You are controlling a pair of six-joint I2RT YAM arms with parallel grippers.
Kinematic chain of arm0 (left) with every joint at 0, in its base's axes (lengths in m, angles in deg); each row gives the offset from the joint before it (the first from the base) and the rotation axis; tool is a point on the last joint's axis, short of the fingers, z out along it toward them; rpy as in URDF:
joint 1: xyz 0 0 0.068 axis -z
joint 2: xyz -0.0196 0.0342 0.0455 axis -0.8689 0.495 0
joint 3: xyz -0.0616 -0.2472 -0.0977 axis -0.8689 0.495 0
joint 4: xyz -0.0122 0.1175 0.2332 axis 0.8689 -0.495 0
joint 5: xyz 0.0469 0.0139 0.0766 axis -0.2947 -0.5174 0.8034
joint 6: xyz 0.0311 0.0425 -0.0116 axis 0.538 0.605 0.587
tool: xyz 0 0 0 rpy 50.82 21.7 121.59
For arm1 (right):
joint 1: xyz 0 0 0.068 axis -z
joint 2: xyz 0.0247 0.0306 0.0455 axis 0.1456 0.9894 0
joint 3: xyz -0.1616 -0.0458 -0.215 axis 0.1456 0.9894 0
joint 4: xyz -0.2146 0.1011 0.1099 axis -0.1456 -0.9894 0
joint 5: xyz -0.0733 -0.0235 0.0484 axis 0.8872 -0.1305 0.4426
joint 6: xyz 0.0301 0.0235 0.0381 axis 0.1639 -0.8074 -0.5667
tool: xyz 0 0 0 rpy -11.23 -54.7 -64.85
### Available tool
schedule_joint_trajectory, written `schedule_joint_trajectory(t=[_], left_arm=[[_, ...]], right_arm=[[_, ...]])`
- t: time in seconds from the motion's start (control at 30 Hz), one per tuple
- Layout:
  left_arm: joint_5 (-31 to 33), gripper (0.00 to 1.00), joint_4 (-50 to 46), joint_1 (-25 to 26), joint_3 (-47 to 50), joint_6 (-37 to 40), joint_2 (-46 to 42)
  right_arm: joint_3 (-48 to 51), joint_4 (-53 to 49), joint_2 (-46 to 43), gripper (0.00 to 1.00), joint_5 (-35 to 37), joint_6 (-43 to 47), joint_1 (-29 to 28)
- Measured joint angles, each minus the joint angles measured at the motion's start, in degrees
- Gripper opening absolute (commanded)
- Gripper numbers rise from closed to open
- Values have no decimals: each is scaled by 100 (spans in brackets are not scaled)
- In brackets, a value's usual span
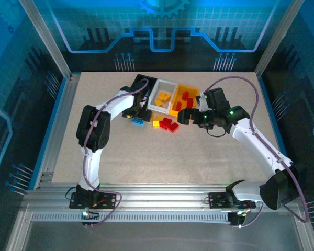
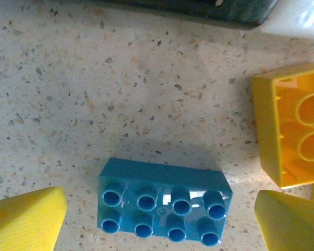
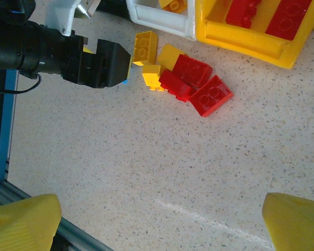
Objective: Sort the legos into containers by color
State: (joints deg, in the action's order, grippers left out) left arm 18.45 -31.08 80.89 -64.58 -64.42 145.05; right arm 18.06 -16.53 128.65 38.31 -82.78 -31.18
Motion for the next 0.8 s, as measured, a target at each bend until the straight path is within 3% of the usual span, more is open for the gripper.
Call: schedule_joint_trajectory(t=[0.2,0.43,0.57,0.8], left_arm=[[-2,90,22,-4,48,0,61],[-2,81,42,-4,90,-13,144],[-70,70,133,-4,160,-35,192],[-111,62,426,-9,479,-131,-2]], right_arm=[[4,0,0,100,2,-4,0],[66,11,-11,100,4,-28,0],[101,15,-107,100,22,-48,0],[203,20,-219,100,24,-98,0]])
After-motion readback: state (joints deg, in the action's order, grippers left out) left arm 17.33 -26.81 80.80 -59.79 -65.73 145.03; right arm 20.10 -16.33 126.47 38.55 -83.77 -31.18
